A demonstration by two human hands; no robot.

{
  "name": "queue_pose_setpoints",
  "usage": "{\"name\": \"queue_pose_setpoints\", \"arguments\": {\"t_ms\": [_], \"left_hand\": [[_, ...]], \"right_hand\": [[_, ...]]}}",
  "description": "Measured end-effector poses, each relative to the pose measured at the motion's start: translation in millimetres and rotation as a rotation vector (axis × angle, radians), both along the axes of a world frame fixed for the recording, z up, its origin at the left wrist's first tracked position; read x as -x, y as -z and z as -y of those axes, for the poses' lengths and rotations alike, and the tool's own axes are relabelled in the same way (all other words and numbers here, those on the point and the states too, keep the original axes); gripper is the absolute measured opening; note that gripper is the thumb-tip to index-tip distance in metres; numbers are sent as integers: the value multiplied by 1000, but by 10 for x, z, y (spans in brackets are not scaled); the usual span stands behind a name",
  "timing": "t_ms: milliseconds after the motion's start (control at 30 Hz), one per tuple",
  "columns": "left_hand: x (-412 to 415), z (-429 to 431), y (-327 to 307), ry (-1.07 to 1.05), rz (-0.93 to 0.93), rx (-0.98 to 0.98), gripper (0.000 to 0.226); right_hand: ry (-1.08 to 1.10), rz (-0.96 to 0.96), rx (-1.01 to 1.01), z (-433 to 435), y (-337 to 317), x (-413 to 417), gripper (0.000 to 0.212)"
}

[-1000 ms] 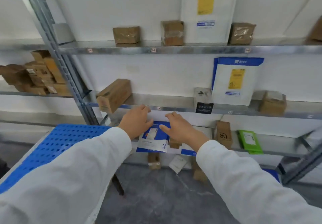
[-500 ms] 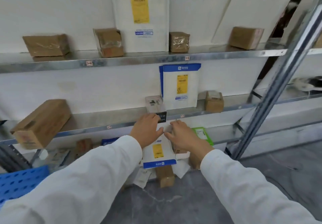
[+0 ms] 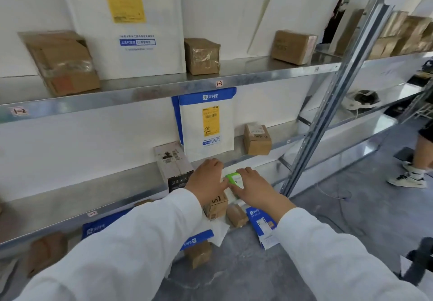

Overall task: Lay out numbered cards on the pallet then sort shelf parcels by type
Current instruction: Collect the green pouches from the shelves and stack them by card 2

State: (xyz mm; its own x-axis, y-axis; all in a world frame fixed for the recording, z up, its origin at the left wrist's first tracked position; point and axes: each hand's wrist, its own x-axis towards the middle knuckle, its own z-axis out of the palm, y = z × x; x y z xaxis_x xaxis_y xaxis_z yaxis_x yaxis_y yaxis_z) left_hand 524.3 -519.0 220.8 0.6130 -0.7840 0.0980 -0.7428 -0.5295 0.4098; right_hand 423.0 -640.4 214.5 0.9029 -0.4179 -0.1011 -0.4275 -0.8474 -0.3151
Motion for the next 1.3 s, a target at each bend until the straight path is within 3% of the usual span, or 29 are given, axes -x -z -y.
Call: {"name": "queue_pose_setpoints", "arguments": {"t_ms": [533,1000,1300], "left_hand": [[-208,1169,885,92,-128,-164,45],[-587,2876,1623,-116,-242,-285,42],[-862,3586,2781,-247,-366,-357,40]], "right_hand": [[135,-185,-58,1293,521,10,65],[-42,-287,-181,3170,1416,-721,57],[3,-270,-361,3919,2520,-1188,58]]}}
